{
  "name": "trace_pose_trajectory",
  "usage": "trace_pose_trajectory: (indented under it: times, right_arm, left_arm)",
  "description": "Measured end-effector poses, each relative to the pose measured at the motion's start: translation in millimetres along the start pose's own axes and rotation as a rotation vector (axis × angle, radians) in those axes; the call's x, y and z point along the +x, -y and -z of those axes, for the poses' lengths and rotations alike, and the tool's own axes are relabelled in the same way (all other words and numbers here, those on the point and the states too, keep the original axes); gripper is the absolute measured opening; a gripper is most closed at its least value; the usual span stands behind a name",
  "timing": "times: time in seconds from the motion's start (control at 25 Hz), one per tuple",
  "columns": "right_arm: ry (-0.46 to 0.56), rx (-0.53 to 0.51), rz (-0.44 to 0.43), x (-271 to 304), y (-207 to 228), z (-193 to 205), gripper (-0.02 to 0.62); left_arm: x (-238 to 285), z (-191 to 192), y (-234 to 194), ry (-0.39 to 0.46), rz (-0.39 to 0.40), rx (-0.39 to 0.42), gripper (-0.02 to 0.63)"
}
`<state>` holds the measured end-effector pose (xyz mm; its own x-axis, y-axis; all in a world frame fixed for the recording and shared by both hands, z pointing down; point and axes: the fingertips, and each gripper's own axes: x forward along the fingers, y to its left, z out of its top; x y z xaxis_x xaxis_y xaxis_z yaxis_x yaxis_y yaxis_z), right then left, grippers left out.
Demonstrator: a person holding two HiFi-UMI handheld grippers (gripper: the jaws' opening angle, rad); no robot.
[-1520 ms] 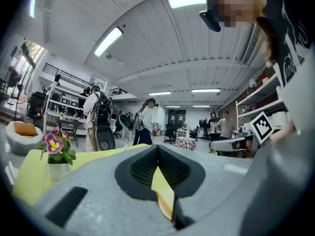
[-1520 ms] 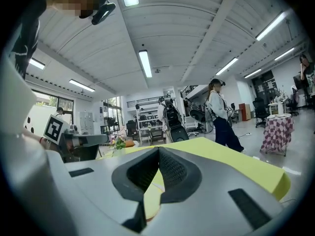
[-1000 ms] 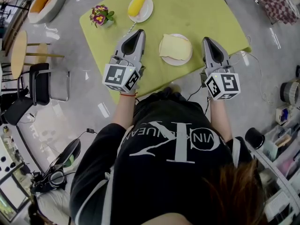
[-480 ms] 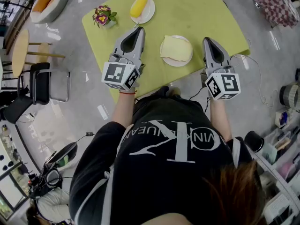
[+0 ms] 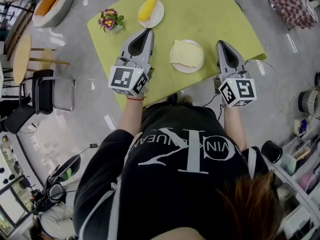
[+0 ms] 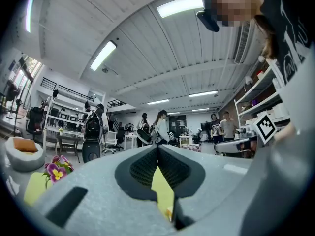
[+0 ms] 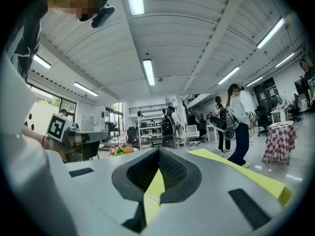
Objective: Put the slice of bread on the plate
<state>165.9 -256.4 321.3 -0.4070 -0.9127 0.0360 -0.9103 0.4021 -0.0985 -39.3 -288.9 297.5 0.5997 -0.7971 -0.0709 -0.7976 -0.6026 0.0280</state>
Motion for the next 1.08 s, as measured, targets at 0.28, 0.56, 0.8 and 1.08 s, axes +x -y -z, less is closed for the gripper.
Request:
trace_pose_trajectory:
  times: [0.28, 0.56, 0.8, 1.08]
  right_arm:
    - [-0.007, 0.008, 0.012, -2.4, 4.7, 3.3, 0.0]
    - [-0.014, 0.016, 0.016, -3.2, 7.8, 8.6, 0.0]
    - [-0.023, 0.018, 0.01, -0.3, 6.2, 12.1, 0.0]
    - [-0.026, 0.02, 0.013, -0.6, 9.7, 10.7, 0.0]
  left_arm:
    - [5.4, 2.1, 3.6, -0.006, 0.015, -0.003, 0.008]
    - [8.9, 6.3, 5.0, -0.014, 0.022, -0.003, 0.008]
    - [10.8, 7.9, 2.5, -0.017, 0.021, -0.006, 0.008]
    - [13.9, 6.4, 3.7, -0.02, 0.023, -0.006, 0.008]
